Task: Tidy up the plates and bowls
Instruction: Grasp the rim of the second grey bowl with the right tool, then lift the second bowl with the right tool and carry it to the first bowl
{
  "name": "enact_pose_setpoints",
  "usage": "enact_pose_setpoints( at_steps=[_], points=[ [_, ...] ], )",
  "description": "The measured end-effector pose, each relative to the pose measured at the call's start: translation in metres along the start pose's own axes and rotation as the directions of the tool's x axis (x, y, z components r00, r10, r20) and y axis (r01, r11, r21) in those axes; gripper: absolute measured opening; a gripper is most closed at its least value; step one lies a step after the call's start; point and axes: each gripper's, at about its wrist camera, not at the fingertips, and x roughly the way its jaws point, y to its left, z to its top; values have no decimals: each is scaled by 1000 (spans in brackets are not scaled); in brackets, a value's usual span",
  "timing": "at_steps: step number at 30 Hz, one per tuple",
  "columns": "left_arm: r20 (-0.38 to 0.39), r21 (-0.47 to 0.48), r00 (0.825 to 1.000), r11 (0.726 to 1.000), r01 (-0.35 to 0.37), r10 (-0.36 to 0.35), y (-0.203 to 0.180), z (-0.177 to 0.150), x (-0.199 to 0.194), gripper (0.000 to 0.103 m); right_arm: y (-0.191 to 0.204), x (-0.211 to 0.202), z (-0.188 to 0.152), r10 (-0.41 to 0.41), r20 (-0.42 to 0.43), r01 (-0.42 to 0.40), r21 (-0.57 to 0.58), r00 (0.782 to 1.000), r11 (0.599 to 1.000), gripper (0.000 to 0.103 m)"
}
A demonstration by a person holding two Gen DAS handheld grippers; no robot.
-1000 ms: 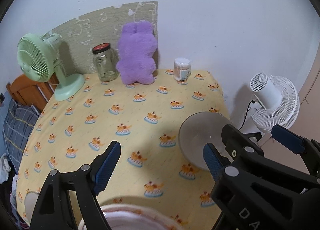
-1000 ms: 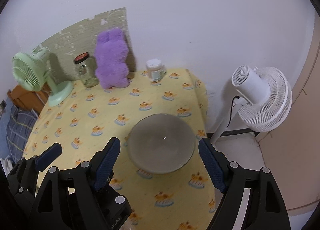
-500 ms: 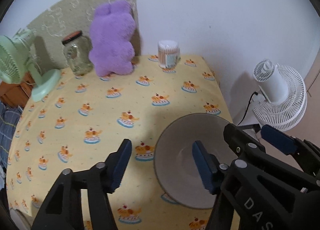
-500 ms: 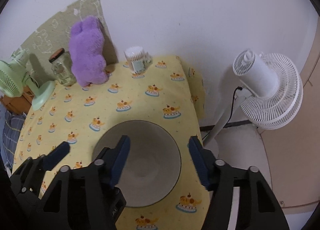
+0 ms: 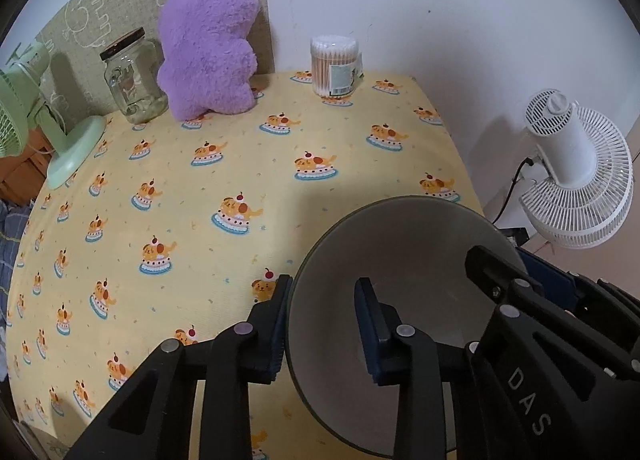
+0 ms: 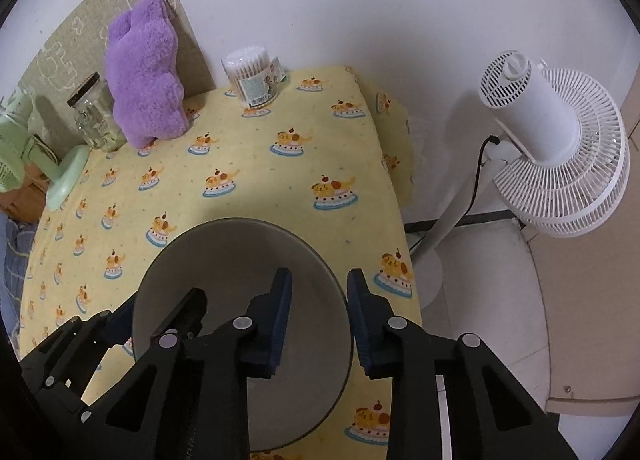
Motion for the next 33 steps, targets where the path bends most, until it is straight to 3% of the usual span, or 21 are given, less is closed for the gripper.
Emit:
enact_pose_setpoints(
  at_steps=[14,33],
  points=[
    [6,8,1000,1000,14,-15,4,-6,-20,31,2,-17,-5,-18,-3,18,4,1000,1000,28],
    [93,-22,995,999,49,-47,49,-31,-105,31,49,-109,-34,-34,116,38,-38,993,999,28]
  ],
)
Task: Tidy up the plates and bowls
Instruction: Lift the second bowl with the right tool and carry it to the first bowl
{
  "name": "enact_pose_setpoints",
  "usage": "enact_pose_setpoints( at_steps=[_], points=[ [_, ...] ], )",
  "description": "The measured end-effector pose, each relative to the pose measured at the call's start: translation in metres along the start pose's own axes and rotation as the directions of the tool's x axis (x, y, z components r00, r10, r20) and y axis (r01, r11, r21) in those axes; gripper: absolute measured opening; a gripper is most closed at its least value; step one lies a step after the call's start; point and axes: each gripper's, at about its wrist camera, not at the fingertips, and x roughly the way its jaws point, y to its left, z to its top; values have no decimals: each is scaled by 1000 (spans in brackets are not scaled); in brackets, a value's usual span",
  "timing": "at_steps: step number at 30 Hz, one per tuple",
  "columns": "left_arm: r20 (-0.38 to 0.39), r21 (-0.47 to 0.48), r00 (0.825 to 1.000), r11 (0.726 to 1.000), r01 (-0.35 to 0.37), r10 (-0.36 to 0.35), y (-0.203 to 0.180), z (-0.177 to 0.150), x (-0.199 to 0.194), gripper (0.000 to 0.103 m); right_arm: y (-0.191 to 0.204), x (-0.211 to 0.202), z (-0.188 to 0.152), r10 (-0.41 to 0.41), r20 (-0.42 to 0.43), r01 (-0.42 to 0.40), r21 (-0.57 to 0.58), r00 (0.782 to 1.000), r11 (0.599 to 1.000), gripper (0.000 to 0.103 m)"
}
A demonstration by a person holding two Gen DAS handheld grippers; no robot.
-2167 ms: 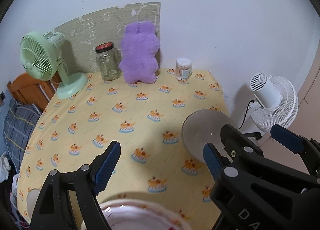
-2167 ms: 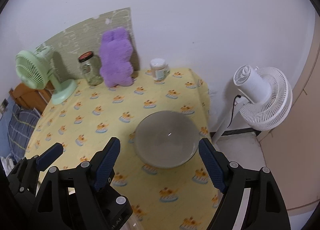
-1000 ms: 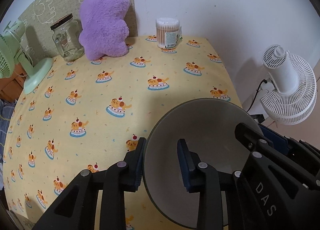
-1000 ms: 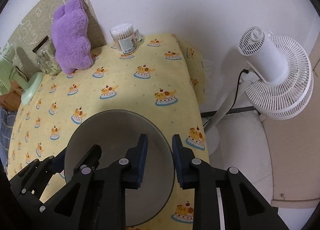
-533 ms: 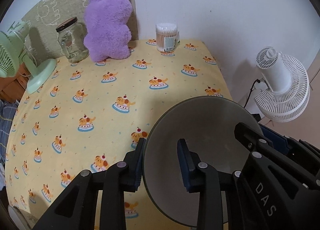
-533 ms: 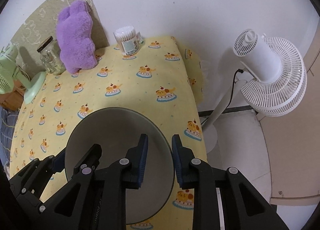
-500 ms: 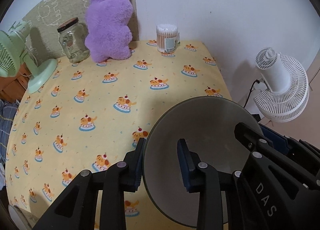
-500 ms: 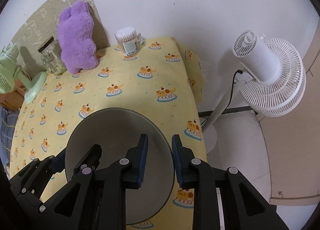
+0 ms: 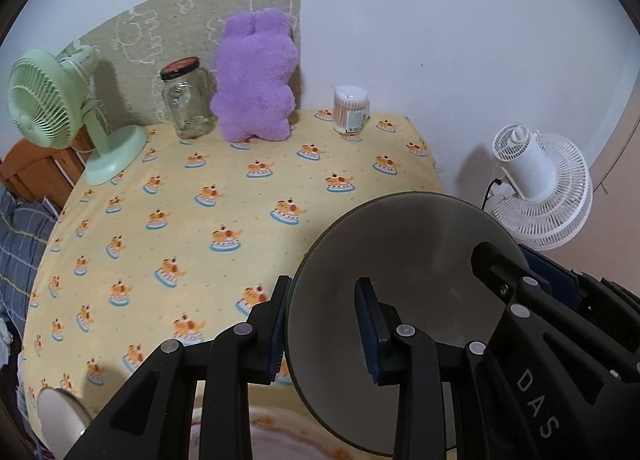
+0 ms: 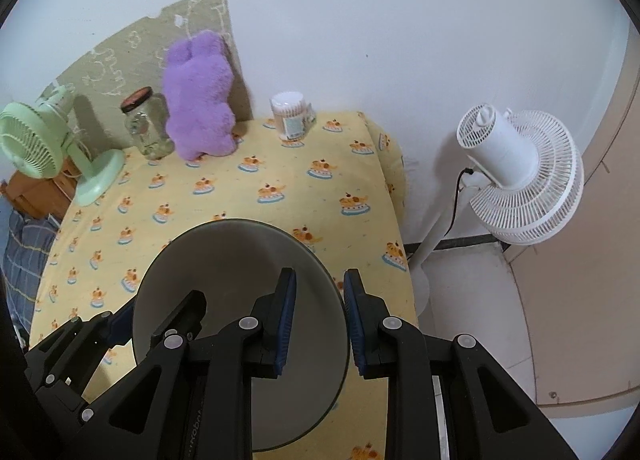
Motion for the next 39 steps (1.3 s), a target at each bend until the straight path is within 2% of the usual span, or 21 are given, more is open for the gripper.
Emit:
enact_pose_setpoints(
  at_steps=[9,20,39],
  points=[
    [32,-1,999,1000,20,-20,41,-23,-41,31,44,-45,-26,-17,38,17,-6,999,1000,28],
    [43,32,999,999,7,-8,106,-54,-88,31,114,-86,-61,-18,47,18,-8,999,1000,28],
    [41,15,999,1000,-8,7,205,-101,-119,31,218,-110,-111,1,46,0,-22,999,1000,28]
  ],
)
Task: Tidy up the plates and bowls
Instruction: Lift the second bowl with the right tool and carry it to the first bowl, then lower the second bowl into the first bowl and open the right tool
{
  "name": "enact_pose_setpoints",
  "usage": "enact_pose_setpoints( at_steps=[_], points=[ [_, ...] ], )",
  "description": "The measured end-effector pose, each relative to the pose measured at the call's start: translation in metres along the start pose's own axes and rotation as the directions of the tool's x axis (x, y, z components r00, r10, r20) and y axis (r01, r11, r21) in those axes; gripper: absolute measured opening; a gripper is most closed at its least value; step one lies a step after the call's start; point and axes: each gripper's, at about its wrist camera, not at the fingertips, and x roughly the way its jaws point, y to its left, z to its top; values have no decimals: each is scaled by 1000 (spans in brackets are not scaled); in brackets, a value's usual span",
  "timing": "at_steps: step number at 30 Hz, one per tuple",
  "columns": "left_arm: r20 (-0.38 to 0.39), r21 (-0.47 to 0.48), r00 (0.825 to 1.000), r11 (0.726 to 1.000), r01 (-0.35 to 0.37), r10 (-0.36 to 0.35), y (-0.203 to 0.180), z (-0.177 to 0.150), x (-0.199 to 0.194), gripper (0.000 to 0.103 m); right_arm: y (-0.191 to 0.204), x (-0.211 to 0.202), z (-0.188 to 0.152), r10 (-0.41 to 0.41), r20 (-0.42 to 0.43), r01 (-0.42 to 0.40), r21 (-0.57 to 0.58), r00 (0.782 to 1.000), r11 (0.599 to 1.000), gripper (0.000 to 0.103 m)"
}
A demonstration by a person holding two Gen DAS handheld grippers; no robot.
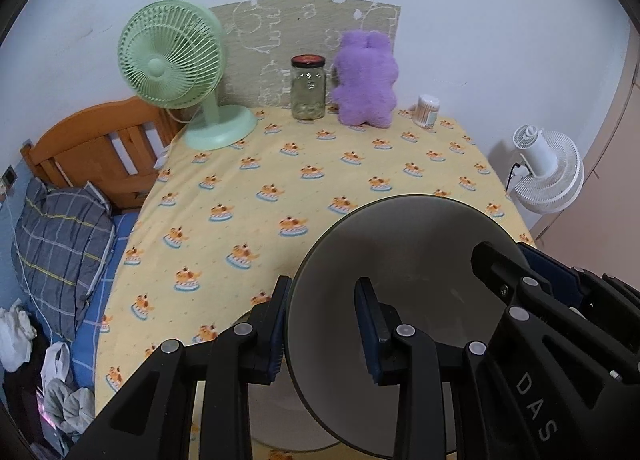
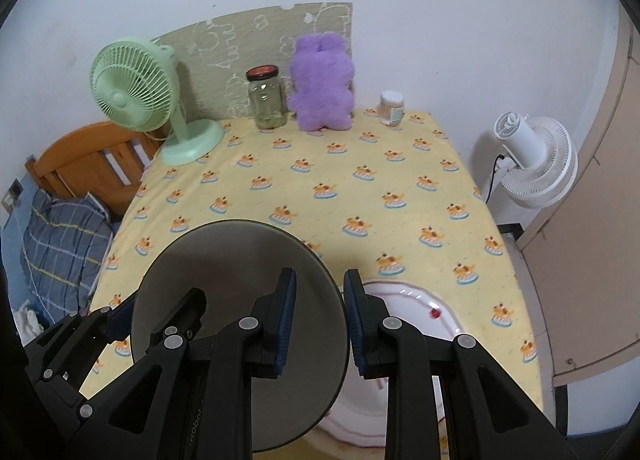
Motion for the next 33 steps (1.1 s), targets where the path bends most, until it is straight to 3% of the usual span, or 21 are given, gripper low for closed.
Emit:
enact_pose_setpoints(
  at_steps=[13,33],
  points=[
    [-43,0,999,1000,-4,4,41,-25,9,31,46,11,-26,-6,-56,4,-22,998,1000,28],
    [-133,-10,991,1000,-9,7,66,-45,41,31,71,48,-45,-6,-153,0,-36,988,999,28]
  ],
)
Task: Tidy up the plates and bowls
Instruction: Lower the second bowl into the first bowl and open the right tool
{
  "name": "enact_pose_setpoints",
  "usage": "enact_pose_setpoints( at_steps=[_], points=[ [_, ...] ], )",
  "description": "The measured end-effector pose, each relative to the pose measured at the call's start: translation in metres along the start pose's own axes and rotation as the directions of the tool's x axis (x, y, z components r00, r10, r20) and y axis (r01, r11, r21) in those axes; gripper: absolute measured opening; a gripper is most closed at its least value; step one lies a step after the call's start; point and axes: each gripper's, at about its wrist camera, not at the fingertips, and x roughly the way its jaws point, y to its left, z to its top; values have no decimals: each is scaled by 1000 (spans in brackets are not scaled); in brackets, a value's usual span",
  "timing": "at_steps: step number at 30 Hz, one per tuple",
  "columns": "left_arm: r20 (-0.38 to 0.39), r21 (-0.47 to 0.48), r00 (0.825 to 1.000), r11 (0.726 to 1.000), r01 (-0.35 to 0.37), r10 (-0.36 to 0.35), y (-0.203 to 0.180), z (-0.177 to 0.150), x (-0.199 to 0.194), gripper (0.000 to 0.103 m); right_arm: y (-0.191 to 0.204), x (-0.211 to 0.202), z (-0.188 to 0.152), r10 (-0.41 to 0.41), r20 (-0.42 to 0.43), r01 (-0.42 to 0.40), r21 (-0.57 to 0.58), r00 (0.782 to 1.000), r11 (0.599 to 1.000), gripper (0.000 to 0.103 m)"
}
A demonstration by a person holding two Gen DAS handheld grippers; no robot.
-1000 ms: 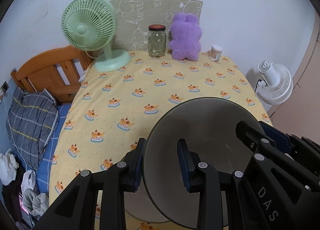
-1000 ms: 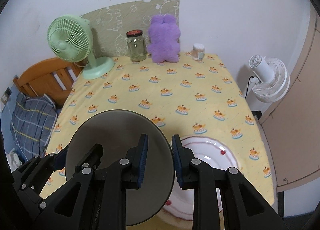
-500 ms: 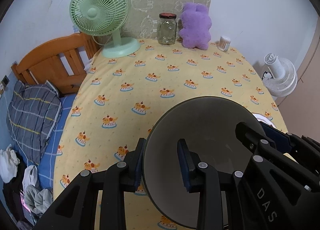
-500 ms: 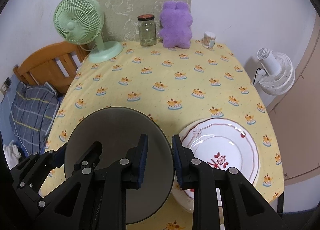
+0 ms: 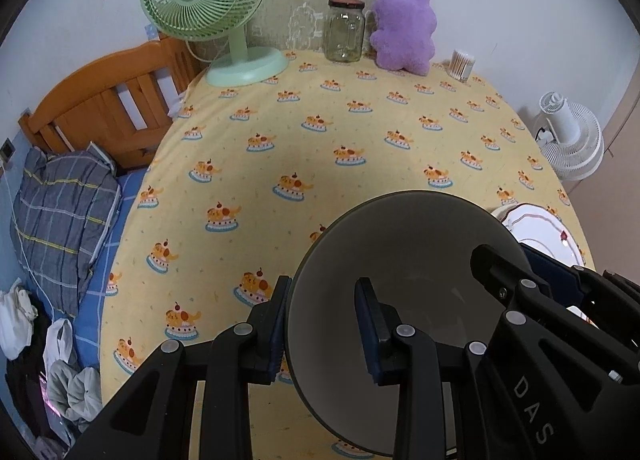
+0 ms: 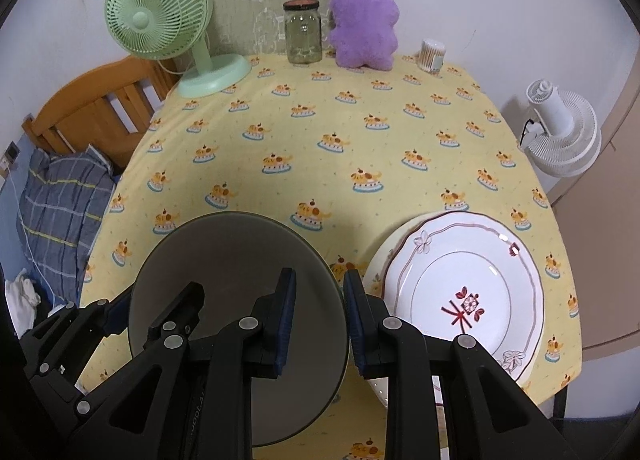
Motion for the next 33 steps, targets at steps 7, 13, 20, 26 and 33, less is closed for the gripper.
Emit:
enact_pose_setpoints(
  at_steps=[7,13,20,26,33],
  points=[
    [-19,10,1000,1000,2,-2,0,-2,10,31,1,11,-3,-3,-22,3,10,1000,1000,28],
    [-12,30,1000,1000,-2,2,-4,1,15,31,-4,18,-3,-2,-23,3,26,1000,1000,28],
    [-12,41,1000,999,13,-12,-4,0,15,35,-5,19,-3,3,-18,-3,27,1000,1000,29],
    [-31,42,998,998,51,-50,0,-2,12,55,-2,19,-3,12,-44,-12,-6,999,1000,40],
    [-18,22,998,998,59,-59,14,-1,0,83,-13,6,-3,21,-26,-20,38,999,999,69]
  ],
)
